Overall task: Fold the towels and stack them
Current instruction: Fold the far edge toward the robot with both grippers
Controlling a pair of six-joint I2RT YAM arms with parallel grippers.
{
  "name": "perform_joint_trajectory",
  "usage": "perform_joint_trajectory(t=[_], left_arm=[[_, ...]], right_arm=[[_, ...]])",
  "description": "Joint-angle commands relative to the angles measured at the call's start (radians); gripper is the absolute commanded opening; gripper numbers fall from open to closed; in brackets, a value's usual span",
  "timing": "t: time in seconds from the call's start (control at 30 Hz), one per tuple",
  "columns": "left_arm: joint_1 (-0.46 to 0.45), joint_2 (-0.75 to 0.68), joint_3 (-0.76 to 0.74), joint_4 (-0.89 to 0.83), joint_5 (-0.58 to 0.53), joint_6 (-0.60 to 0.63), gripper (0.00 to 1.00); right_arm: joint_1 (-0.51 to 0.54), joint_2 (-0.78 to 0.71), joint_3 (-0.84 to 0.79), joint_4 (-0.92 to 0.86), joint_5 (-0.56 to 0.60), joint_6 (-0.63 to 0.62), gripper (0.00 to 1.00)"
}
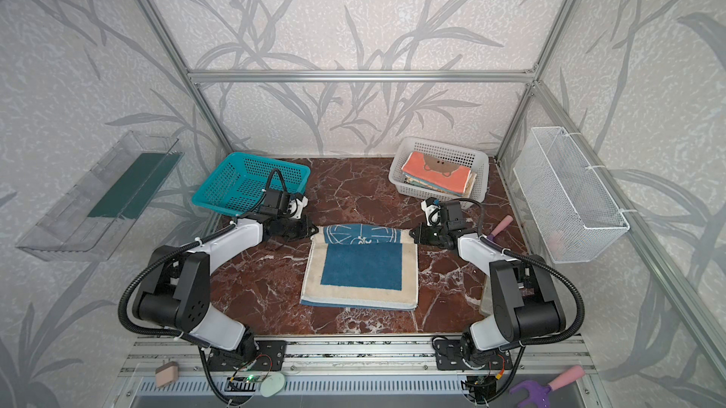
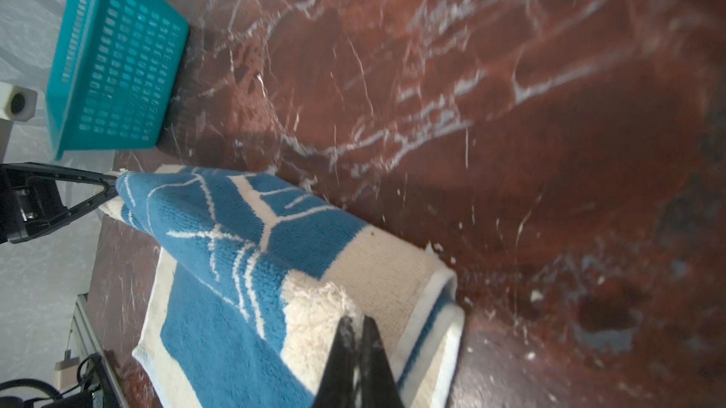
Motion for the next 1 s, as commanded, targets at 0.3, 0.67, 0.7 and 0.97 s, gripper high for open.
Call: perform_joint_trajectory(t=[0.3, 0.67, 0.7, 0.97], left_arm=[[0.002, -0.053, -0.173, 0.105, 0.03, 0.011, 0.0], [-0.044, -0.117, -0.184, 0.112, -0.009, 0.047, 0.0], [-0.051, -0.124, -0.186, 0.109, -0.019, 0.052, 0.0], [-0.13, -0.225, -0.271, 0.113, -0.18, 0.097, 0.04]], right_arm=[[-0.006, -0.252, -0.002, -0.361, 0.091, 0.016, 0.4], [-0.004, -0.109, 0.168, -0.48, 0.082, 0.118, 0.45], [-0.005, -0.069, 0.187, -0.457, 0.063, 0.124, 0.46], [0.051, 0.079, 0.267, -0.536, 0.02, 0.042, 0.26]])
